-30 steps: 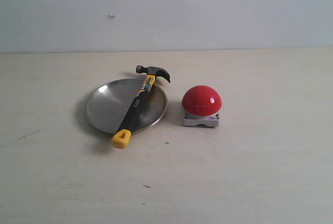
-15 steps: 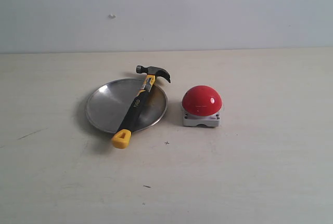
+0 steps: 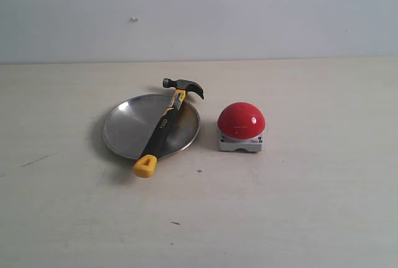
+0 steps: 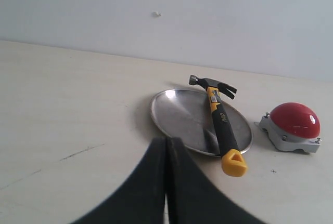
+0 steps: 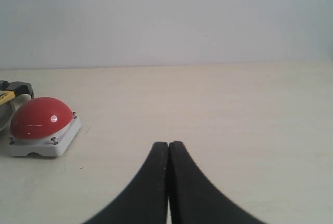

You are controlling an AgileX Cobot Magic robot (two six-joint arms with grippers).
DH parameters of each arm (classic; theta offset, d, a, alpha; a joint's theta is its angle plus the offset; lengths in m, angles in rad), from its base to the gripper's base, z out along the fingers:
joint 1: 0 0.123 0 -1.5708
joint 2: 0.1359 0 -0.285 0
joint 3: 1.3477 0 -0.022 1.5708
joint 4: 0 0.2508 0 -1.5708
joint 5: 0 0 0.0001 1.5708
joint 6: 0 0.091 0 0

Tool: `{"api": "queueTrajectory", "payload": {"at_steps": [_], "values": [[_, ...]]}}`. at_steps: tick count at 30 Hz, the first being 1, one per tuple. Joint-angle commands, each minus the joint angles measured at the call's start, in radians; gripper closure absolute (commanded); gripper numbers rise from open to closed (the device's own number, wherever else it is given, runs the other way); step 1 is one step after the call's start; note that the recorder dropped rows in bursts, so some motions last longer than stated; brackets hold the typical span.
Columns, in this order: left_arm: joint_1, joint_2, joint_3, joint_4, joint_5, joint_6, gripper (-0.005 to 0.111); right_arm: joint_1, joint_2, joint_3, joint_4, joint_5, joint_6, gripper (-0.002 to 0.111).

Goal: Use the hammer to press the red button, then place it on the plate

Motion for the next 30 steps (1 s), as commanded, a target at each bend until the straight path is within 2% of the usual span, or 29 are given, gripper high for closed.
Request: {"api": "queueTrajectory", "payload": {"at_steps": [1,5,11,30], "values": [[0.033,-0.048,-0.002,-0.001,-0.002,0.049,0.107,-0.006,-0.006,0.002,-0.007,-0.001,0.002,0.108],[0.098,-0.141,-0.002,-0.001,0.048,0.086,0.107,-0.006,-0.006,0.002,-0.007,-0.001,0.002,0.108],[0.199,-0.148,-0.002,-0.001,0.174,0.086,0.107,-0.006,-0.006,0.002,-0.007,-0.001,0.006,0.108],[0.201,-0.148,-0.002,-0.001,0.177,0.086,0.107,-0.006,-0.006,0.002,-0.007,-0.001,0.006,0.108]]}}
